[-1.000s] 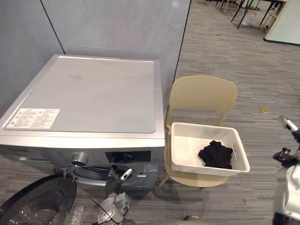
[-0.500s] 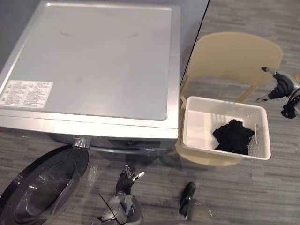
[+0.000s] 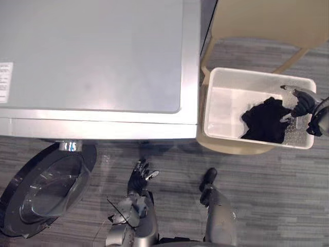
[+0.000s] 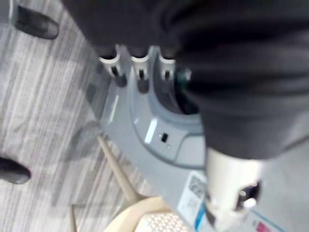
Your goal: Pick up the laundry basket with both hands and put the clothes into the washing machine.
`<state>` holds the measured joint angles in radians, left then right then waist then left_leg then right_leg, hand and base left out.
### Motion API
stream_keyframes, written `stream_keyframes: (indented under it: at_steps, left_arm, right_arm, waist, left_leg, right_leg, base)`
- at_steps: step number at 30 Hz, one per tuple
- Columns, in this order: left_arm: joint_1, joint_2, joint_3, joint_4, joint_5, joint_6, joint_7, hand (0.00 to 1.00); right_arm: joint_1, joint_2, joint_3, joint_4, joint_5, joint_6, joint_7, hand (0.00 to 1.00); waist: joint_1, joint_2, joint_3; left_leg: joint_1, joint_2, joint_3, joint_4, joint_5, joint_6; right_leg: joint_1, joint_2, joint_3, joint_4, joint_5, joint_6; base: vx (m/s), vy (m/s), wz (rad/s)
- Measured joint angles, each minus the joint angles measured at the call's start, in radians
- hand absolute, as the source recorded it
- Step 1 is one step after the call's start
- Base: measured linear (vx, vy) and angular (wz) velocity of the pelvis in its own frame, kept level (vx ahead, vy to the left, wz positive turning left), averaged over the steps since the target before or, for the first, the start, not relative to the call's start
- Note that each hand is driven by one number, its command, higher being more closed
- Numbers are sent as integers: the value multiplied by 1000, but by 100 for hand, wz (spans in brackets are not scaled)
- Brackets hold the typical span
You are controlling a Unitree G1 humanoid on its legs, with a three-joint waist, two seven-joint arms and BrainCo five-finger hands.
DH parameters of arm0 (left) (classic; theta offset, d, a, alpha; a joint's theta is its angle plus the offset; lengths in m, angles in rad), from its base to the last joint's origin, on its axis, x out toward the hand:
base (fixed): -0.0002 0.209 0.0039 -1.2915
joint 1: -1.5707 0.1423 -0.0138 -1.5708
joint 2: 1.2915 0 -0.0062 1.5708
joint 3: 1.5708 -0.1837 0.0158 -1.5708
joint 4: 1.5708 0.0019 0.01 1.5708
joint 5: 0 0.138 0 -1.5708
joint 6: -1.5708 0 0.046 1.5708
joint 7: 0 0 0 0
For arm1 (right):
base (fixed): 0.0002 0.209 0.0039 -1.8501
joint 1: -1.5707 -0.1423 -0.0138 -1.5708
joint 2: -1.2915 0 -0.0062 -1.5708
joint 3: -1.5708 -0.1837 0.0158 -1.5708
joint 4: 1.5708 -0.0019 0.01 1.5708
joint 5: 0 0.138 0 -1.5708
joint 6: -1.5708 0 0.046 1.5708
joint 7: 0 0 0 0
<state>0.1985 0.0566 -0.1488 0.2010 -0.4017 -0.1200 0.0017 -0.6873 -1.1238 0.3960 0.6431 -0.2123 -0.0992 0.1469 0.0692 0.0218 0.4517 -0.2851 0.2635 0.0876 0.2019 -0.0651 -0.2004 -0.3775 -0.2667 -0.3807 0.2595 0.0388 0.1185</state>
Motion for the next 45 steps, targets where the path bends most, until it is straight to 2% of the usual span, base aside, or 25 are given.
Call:
stream_keyframes:
  at_steps: [5,12,19,23,28,32,41,45]
  left_arm:
    - [-15,8,1,-1,-2,0,2,0]
    - [-24,8,2,5,-20,0,25,0]
    - [-41,2,3,6,-25,-1,51,0]
    - [-67,-26,7,-6,-29,-3,70,0]
    - [-67,-55,39,-66,-30,-4,89,0]
    - [-67,-60,45,-105,-42,-10,93,0]
    - [-67,-67,116,-137,-51,-10,109,0]
    - [-66,-62,122,-139,-52,-10,110,0]
  right_arm:
    - [-14,2,-2,45,-4,3,-15,0]
    - [-80,25,-3,129,29,34,-47,0]
    - [-248,27,-6,239,59,59,-123,0]
    - [-269,27,-49,235,81,66,-157,0]
    - [-246,35,-132,183,114,68,-169,0]
    - [-162,55,-197,125,138,73,-170,0]
    - [-23,83,-346,33,173,65,-169,0]
    - [-26,81,-366,36,184,66,-166,0]
  waist:
    - [1,0,14]
    - [1,4,18]
    - [3,41,38]
    - [26,48,42]
    - [32,48,42]
    - [52,48,42]
    - [56,43,44]
    - [55,42,44]
  left_leg:
    - [-45,-1,-3,13,0,0]
    - [-102,-4,-7,43,0,0]
    - [-189,-4,-27,45,21,-3]
    - [-243,-4,-31,39,38,-8]
    - [-299,-5,-30,20,62,-13]
    - [-334,-3,-25,17,72,-18]
    - [-416,-6,-26,25,90,-16]
    - [-453,-13,-30,26,101,-19]
  right_leg:
    - [-54,-7,5,30,-4,-6]
    - [-112,-14,13,55,-1,-10]
    - [-189,-15,2,61,10,-24]
    - [-257,-23,-1,90,10,-25]
    - [-333,-36,-6,130,2,-37]
    - [-394,-48,-6,176,-11,-55]
    - [-494,-86,-2,251,-52,-68]
    - [-543,-95,-2,282,-55,-74]
  base:
    - [-103,-18,-1]
    - [-65,-9,-1]
    - [-31,-13,4]
    - [-5,-6,4]
    - [-14,-25,4]
    - [-16,-41,-1]
    - [-34,-42,8]
    - [-13,-33,5]
